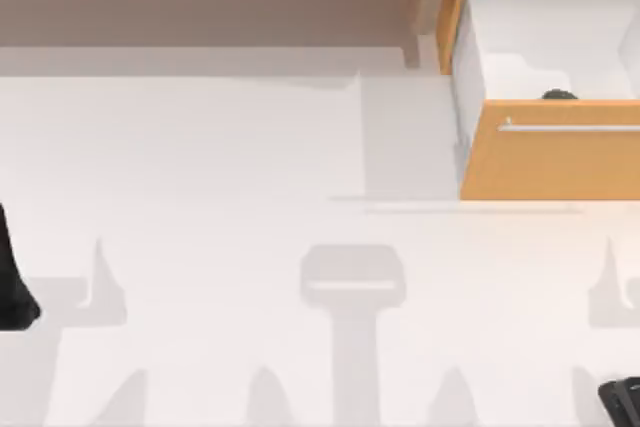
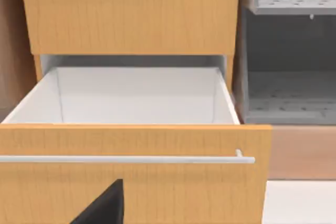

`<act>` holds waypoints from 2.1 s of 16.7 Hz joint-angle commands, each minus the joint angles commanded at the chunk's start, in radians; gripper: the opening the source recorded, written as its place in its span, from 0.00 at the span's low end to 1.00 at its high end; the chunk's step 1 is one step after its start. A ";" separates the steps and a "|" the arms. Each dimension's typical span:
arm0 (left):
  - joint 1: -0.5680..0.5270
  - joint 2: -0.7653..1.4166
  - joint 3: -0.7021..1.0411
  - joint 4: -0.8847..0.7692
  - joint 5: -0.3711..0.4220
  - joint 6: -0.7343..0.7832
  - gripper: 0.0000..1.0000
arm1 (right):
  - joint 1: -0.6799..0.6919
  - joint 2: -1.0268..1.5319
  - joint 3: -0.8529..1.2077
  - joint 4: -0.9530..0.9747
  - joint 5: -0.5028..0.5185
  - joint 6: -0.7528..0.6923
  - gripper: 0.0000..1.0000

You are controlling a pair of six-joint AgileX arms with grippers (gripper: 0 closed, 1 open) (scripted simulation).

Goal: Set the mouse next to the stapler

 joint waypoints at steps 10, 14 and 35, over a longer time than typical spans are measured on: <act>0.000 0.000 0.000 0.000 0.000 0.000 1.00 | 0.027 0.346 0.325 -0.199 -0.002 0.072 1.00; 0.000 0.000 0.000 0.000 0.000 0.000 1.00 | 0.053 0.703 0.645 -0.384 -0.001 0.137 1.00; 0.000 0.000 0.000 0.000 0.000 0.000 1.00 | 0.145 2.424 2.148 -1.199 0.044 0.423 1.00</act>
